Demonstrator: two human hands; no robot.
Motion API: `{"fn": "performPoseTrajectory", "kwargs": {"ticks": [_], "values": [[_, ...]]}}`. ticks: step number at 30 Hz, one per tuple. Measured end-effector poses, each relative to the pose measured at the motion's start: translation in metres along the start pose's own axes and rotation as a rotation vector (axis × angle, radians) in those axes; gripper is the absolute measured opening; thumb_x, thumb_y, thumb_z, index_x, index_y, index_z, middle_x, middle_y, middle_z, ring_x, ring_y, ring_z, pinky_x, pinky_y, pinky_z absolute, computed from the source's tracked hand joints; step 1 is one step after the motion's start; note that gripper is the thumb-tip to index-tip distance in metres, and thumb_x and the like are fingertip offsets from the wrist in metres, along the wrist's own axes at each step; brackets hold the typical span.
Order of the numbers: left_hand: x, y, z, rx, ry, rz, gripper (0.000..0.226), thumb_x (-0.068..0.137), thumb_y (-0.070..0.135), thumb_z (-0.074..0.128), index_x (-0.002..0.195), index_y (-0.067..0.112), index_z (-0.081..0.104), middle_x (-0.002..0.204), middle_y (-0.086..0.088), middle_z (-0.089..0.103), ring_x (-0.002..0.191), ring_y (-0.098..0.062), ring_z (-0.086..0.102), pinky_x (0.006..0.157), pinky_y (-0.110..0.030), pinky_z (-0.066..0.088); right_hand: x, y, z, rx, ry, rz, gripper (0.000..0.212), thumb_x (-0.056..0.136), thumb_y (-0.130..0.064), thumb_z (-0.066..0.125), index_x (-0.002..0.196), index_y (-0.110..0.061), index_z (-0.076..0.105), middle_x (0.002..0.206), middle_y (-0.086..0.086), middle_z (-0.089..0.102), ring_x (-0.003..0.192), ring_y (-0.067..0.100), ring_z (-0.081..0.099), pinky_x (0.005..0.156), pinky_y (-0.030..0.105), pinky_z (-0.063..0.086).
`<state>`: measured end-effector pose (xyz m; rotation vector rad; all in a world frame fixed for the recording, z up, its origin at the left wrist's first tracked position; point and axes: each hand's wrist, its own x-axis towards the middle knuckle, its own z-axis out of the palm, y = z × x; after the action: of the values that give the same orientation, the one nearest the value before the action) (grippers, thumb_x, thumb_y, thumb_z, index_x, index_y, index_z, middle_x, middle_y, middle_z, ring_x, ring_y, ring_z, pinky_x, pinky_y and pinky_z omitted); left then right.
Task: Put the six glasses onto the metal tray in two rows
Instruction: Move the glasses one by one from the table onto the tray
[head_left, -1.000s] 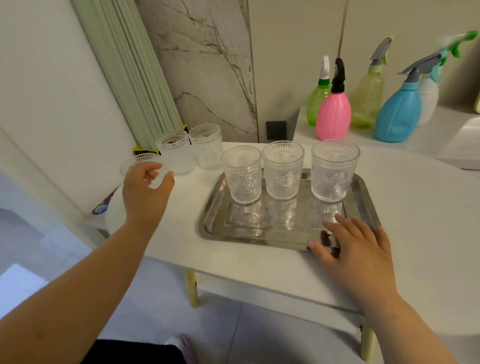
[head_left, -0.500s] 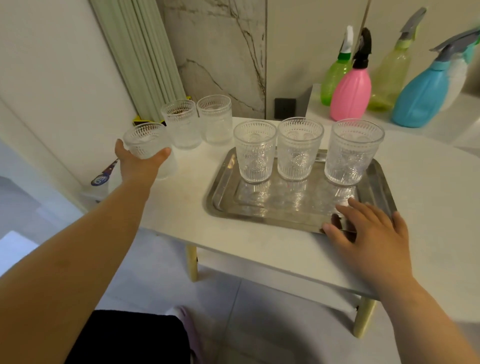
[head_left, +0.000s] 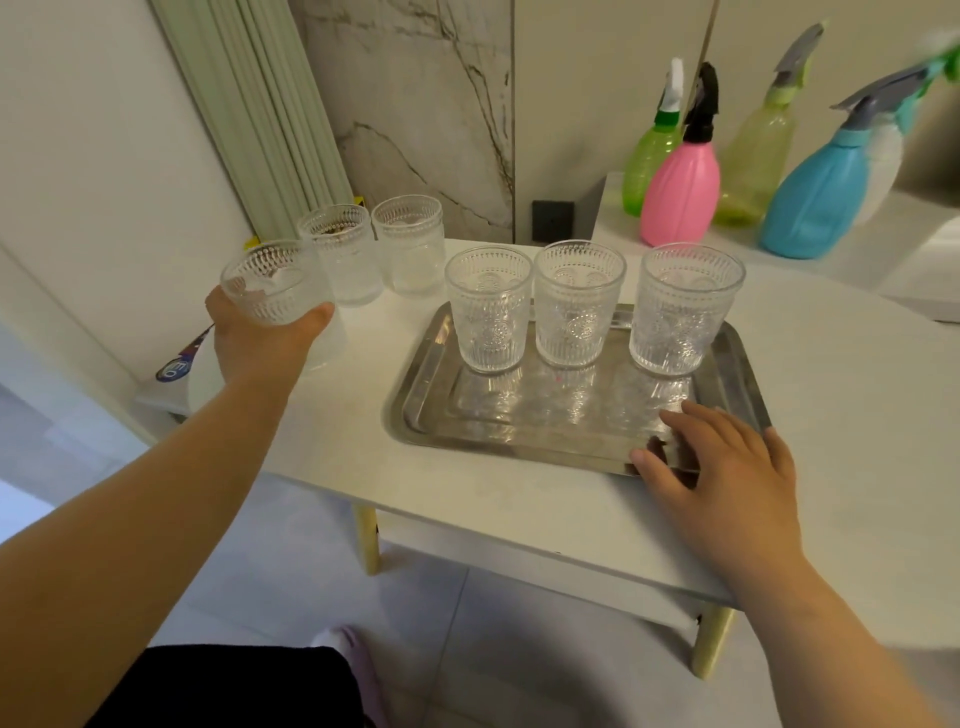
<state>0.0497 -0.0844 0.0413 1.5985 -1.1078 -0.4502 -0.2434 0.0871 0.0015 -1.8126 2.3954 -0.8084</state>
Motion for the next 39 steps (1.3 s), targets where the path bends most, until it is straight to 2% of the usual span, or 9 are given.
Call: {"fn": "performPoseTrajectory", "kwargs": {"ticks": [4,9,12,17,21,24,27,31,39], "values": [[-0.038,0.035,0.000,-0.129,-0.149,0.168,0.074,0.056,0.031,0.078,0.117,0.020,0.039,0.113,0.005,0.050,0.103,-0.011,0.049,0.086,-0.022,0.038,0.000,0.001,-0.003,0.101,0.062,0.055,0.043,0.080,-0.024,0.064,0.119,-0.008,0.053,0.135,0.015,0.048,0.130,0.032,0.032,0.108,0.041,0.015],[-0.099,0.072,0.023,-0.253,-0.504,0.222,0.073,0.055,0.021,0.080,0.113,0.033,0.037,0.114,0.009,0.052,0.109,-0.013,0.051,0.088,-0.026,0.042,0.002,0.010,-0.007,0.276,0.110,0.190,0.046,0.087,-0.021,0.055,0.128,-0.004,0.042,0.145,0.018,0.033,0.135,0.028,0.021,0.109,0.034,0.014],[-0.138,0.080,0.053,-0.278,-0.695,0.219,0.078,0.052,0.019,0.080,0.115,0.033,0.036,0.113,0.011,0.049,0.111,-0.010,0.049,0.091,-0.023,0.040,0.005,0.016,-0.012,0.440,0.122,0.239,0.042,0.091,-0.019,0.046,0.130,-0.003,0.038,0.143,0.017,0.036,0.134,0.025,0.026,0.105,0.028,0.019],[-0.182,0.085,0.101,-0.290,-0.832,0.197,0.077,0.051,0.021,0.082,0.107,0.037,0.032,0.098,0.029,0.042,0.096,0.003,0.044,0.069,0.008,0.032,0.006,0.027,-0.016,0.633,0.142,0.309,0.038,0.096,-0.017,0.035,0.133,-0.007,0.034,0.141,0.011,0.039,0.129,0.022,0.034,0.094,0.015,0.022],[-0.194,0.082,0.122,-0.268,-0.859,0.197,0.080,0.051,0.024,0.082,0.112,0.035,0.032,0.096,0.028,0.041,0.096,0.001,0.044,0.064,0.013,0.026,0.008,0.033,-0.017,0.721,0.167,0.337,0.037,0.097,-0.016,0.031,0.132,-0.007,0.035,0.141,0.010,0.039,0.128,0.018,0.033,0.081,0.003,0.018],[-0.195,0.081,0.130,-0.268,-0.876,0.204,0.085,0.052,0.023,0.082,0.122,0.025,0.033,0.099,0.025,0.042,0.102,-0.003,0.043,0.066,0.013,0.025,0.007,0.035,-0.015,0.743,0.170,0.320,0.036,0.097,-0.018,0.030,0.131,-0.007,0.038,0.139,0.010,0.042,0.127,0.018,0.035,0.084,0.006,0.020],[-0.195,0.082,0.135,-0.274,-0.931,0.220,0.080,0.054,0.021,0.081,0.117,0.029,0.032,0.103,0.023,0.043,0.105,-0.002,0.043,0.072,0.010,0.028,0.008,0.034,-0.014,0.749,0.176,0.308,0.036,0.096,-0.020,0.030,0.129,-0.007,0.041,0.138,0.011,0.044,0.126,0.019,0.038,0.094,0.015,0.024],[-0.200,0.083,0.139,-0.281,-1.006,0.231,0.080,0.056,0.019,0.080,0.116,0.034,0.029,0.108,0.024,0.042,0.113,-0.005,0.042,0.093,-0.018,0.032,0.008,0.032,-0.014,0.758,0.183,0.291,0.036,0.096,-0.021,0.031,0.127,-0.007,0.044,0.135,0.011,0.049,0.124,0.019,0.041,0.100,0.025,0.029],[-0.187,0.075,0.121,-0.256,-1.075,0.237,0.088,0.059,0.018,0.079,0.129,0.027,0.026,0.128,0.008,0.039,0.121,-0.005,0.036,0.100,-0.018,0.027,0.008,0.031,-0.013,0.746,0.178,0.244,0.037,0.094,-0.021,0.038,0.128,-0.008,0.043,0.135,0.009,0.048,0.124,0.018,0.042,0.090,0.015,0.028]]}}
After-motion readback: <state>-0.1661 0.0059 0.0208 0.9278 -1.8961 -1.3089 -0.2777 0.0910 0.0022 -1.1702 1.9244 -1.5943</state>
